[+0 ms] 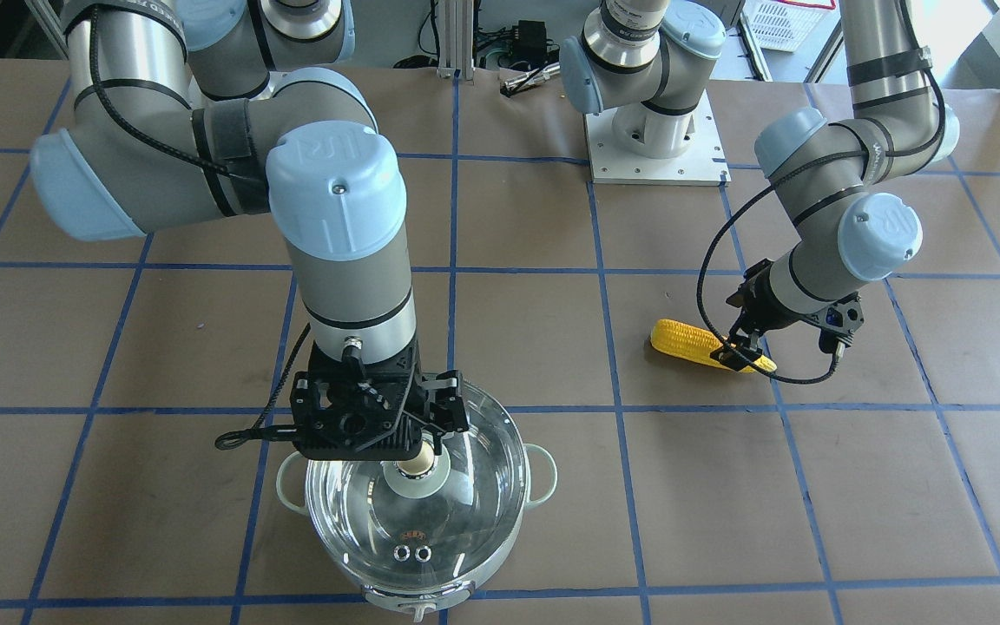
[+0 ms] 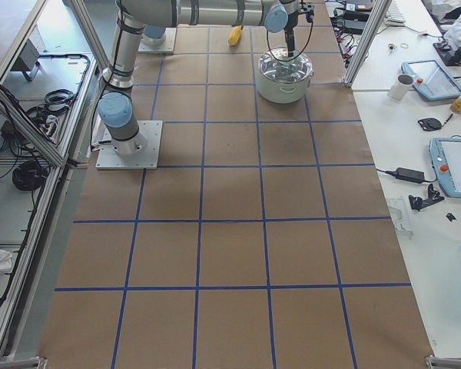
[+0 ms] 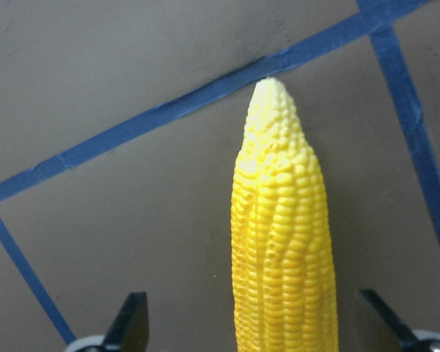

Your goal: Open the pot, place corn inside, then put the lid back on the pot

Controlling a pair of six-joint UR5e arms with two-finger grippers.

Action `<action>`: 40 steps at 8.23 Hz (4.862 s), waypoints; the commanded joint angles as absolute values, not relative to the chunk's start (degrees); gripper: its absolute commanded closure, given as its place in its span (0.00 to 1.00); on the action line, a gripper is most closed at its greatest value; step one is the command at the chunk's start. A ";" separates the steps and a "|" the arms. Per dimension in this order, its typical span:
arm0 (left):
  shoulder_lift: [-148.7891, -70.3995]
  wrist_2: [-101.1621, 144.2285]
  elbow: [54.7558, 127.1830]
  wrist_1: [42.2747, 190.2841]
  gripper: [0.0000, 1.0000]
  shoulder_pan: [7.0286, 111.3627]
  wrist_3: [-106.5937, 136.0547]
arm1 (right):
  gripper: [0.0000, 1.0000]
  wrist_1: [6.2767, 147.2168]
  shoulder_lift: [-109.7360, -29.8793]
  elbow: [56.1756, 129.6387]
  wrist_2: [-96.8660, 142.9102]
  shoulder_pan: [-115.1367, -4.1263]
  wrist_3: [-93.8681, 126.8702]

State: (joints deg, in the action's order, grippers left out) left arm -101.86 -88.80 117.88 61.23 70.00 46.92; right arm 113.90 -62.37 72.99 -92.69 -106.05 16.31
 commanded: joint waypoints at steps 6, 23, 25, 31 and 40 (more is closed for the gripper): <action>-104.24 -88.95 118.39 58.01 0.00 71.37 49.83 | 0.17 118.21 -60.30 75.67 -93.95 -107.67 14.33; -103.00 -83.59 95.22 69.60 0.97 77.77 68.34 | 0.64 105.26 -81.51 81.90 -94.04 -101.89 12.32; -103.18 -79.55 88.45 73.99 0.98 81.11 74.68 | 0.66 96.36 -87.60 82.79 -93.78 -96.79 5.92; -110.12 -79.11 80.98 60.57 0.99 95.97 94.36 | 0.66 94.66 -88.24 83.76 -93.16 -95.54 5.27; -123.05 -79.81 75.59 53.00 0.96 107.05 107.39 | 0.66 94.92 -88.24 83.85 -93.34 -95.62 5.19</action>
State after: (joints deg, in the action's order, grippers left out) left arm -122.27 -79.79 75.77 53.14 105.91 105.11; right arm 94.92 -88.24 83.77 -93.30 -95.60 5.20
